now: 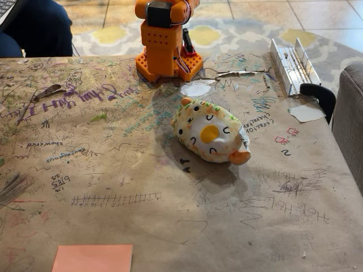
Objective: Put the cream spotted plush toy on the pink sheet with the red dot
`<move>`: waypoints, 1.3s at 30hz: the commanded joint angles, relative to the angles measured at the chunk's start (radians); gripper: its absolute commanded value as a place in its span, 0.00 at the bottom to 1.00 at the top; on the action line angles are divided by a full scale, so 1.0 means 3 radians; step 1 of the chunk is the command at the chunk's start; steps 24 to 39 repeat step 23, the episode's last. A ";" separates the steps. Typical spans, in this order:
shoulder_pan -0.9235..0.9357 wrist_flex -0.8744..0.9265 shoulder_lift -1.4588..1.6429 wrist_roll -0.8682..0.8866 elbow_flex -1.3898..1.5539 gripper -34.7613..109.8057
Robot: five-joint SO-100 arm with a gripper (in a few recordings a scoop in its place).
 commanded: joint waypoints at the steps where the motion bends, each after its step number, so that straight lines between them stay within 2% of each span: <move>1: -0.0112 0.0143 -0.0005 0.0072 -0.1437 0.50; 5: -0.0281 0.0455 -0.0015 0.0138 -0.2388 0.50; 8: -0.0317 0.0532 -0.0015 0.0210 -0.2664 0.50; 13: -0.0271 0.0307 -0.0005 0.0169 -0.2153 0.49; 18: -0.0583 0.0522 0.0000 -0.0051 -0.1820 0.49; 23: -0.0440 0.0378 0.0000 -0.0036 -0.1483 0.49; 39: -0.0440 0.0378 0.0000 -0.0036 -0.1483 0.49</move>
